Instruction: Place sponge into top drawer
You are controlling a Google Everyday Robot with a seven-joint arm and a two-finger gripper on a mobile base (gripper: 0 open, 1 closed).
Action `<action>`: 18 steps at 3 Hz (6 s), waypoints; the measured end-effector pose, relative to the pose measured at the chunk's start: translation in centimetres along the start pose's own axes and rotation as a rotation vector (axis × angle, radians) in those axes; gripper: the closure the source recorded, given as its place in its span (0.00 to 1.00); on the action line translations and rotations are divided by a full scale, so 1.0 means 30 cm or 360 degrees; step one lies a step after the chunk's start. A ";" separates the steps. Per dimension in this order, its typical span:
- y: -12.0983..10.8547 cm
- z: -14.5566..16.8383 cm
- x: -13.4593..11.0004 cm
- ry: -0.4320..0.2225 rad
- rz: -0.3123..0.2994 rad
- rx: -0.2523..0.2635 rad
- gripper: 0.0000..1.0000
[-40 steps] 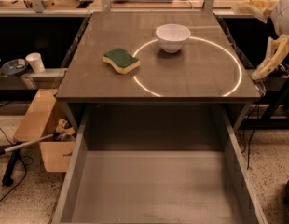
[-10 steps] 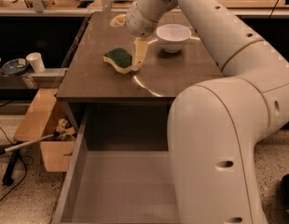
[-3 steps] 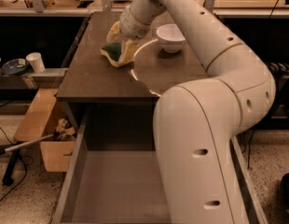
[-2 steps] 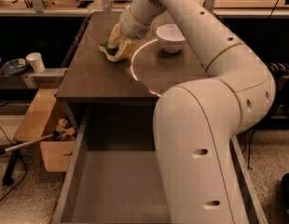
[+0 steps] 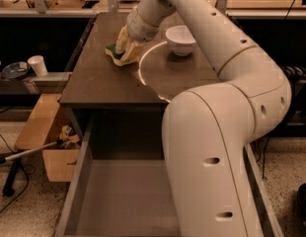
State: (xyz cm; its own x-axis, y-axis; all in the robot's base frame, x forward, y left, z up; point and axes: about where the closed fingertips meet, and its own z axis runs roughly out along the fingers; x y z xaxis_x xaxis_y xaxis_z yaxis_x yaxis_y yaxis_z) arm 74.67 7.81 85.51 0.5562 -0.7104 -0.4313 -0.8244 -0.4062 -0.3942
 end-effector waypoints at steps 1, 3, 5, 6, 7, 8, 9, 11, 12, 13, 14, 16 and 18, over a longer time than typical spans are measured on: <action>0.000 0.000 0.000 0.0000 0.0000 0.0000 1.00; -0.015 -0.039 0.021 -0.0063 0.0010 0.0070 1.00; -0.022 -0.128 0.072 -0.0112 0.0030 0.0172 1.00; -0.018 -0.164 0.085 -0.0140 0.0031 0.0207 1.00; -0.012 -0.205 0.089 -0.0171 0.0017 0.0237 1.00; -0.004 -0.245 0.092 -0.0216 0.0005 0.0269 1.00; 0.023 -0.276 0.102 -0.0245 0.0000 0.0274 1.00; 0.111 -0.345 0.118 -0.0244 0.0027 0.0264 1.00; 0.171 -0.375 0.111 -0.0237 0.0059 0.0270 1.00; 0.226 -0.406 0.092 -0.0213 0.0076 0.0282 1.00; 0.293 -0.436 0.071 -0.0192 0.0120 0.0307 1.00; 0.468 -0.443 -0.015 -0.0180 0.0218 0.0346 1.00; 0.571 -0.498 -0.033 -0.0129 0.0270 0.0373 1.00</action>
Offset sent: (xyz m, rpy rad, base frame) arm 0.0043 -0.0091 0.0105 0.0832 0.0033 -0.0091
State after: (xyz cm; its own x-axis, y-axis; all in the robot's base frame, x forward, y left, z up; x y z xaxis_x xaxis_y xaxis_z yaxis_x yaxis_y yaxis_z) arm 58.44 -7.03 91.30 0.4269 -0.7049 -0.5665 -0.8648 -0.1352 -0.4835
